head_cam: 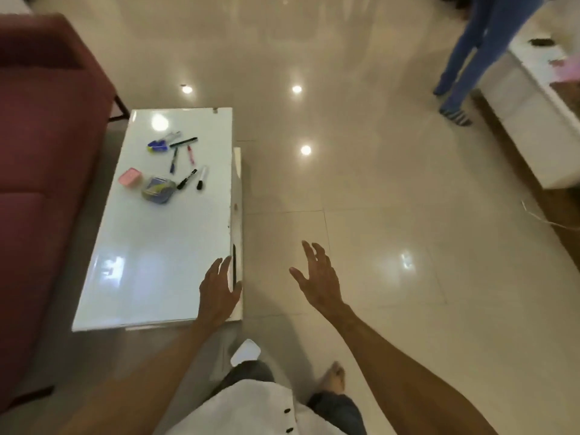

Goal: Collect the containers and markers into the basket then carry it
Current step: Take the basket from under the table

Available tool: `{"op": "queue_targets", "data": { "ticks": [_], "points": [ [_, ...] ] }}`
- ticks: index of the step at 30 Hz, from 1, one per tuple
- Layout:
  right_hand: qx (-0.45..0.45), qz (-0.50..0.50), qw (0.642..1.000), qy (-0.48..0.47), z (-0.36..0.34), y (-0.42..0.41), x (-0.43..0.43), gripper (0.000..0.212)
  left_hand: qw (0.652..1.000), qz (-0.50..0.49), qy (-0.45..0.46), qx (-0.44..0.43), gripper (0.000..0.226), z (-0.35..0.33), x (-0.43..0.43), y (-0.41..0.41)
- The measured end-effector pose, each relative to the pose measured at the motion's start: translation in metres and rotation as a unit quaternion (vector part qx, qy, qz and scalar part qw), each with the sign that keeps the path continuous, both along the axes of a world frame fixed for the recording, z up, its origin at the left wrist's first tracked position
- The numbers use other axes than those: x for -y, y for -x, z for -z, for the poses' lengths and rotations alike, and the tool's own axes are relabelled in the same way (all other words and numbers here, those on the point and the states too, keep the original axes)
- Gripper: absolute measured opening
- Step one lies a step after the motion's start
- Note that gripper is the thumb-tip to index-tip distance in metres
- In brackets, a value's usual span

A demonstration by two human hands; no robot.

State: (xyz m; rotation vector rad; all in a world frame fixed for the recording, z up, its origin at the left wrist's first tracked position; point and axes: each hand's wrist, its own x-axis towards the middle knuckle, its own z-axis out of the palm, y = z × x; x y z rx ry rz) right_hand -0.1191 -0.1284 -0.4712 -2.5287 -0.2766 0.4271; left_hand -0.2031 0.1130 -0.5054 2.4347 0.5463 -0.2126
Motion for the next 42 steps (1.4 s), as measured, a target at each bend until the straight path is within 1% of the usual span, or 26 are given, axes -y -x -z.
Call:
{"op": "queue_targets", "data": {
  "ticks": [3,6,10,14,18,21,24,27,30,34,35,37,38,40,42],
  "points": [
    [-0.016,-0.059,0.998,0.0,-0.002,-0.038,0.024,0.072,0.998,-0.068,0.009,-0.003,0.071,-0.007,0.035,-0.004],
    [-0.022,-0.125,0.992,0.003,-0.001,-0.075,0.03,0.071,0.993,-0.118,0.018,0.005,0.072,-0.005,0.058,-0.011],
    [-0.02,-0.212,0.977,0.003,0.012,-0.123,0.014,0.069,0.976,-0.211,0.041,0.031,0.07,0.006,0.078,-0.028],
    [-0.036,-0.281,0.959,0.011,0.028,-0.167,-0.016,0.069,0.953,-0.295,0.063,0.029,0.07,0.024,0.09,-0.056],
    [-0.044,-0.36,0.931,0.029,0.038,-0.204,-0.042,0.07,0.936,-0.346,0.069,0.007,0.072,0.031,0.1,-0.082],
    [-0.05,-0.405,0.912,0.038,0.037,-0.231,-0.064,0.071,0.919,-0.387,0.073,0.011,0.073,0.023,0.103,-0.102],
    [-0.063,-0.448,0.891,0.051,0.038,-0.253,-0.087,0.073,0.894,-0.442,0.071,0.023,0.073,0.015,0.102,-0.119],
    [-0.084,-0.49,0.866,0.058,0.055,-0.273,-0.109,0.075,0.862,-0.499,0.084,0.022,0.069,0.027,0.106,-0.136],
    [-0.117,-0.519,0.844,0.071,0.092,-0.296,-0.132,0.067,0.83,-0.549,0.099,0.003,0.064,0.058,0.112,-0.158],
    [-0.145,-0.551,0.815,0.101,0.18,-0.323,-0.174,0.061,0.77,-0.626,0.124,-0.009,0.06,0.138,0.11,-0.185],
    [-0.149,-0.552,0.813,0.106,0.2,-0.327,-0.186,0.059,0.755,-0.643,0.131,-0.011,0.06,0.156,0.104,-0.188],
    [-0.167,-0.547,0.812,0.115,0.26,-0.331,-0.204,0.056,0.717,-0.682,0.146,-0.018,0.06,0.212,0.097,-0.194],
    [-0.175,-0.543,0.813,0.116,0.292,-0.332,-0.213,0.056,0.704,-0.694,0.148,-0.017,0.06,0.243,0.092,-0.195],
    [-0.184,-0.535,0.816,0.12,0.352,-0.334,-0.233,0.055,0.697,-0.7,0.152,-0.023,0.06,0.299,0.082,-0.193],
    [-0.19,-0.526,0.822,0.104,0.415,-0.331,-0.253,0.055,0.699,-0.703,0.13,-0.022,0.059,0.361,0.072,-0.185]
  ]
}}
